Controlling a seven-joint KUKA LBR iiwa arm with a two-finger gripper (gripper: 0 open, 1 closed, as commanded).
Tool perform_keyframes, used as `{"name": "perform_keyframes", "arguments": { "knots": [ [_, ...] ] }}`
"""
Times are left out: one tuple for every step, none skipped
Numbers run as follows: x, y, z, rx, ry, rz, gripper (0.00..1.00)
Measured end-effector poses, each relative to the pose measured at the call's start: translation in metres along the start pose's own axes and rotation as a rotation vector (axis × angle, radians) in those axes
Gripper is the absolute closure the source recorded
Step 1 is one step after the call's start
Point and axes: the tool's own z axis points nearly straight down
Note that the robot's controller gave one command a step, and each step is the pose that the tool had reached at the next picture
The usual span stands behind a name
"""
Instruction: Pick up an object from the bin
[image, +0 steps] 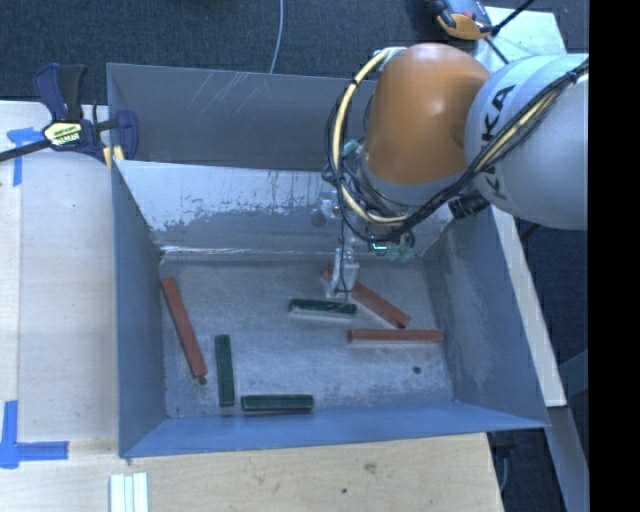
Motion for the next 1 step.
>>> {"name": "perform_keyframes", "arguments": {
  "knots": [
    [-0.0016, -0.0002, -0.0047, 0.000, -0.008, 0.001, 0.00]
  ]
}}
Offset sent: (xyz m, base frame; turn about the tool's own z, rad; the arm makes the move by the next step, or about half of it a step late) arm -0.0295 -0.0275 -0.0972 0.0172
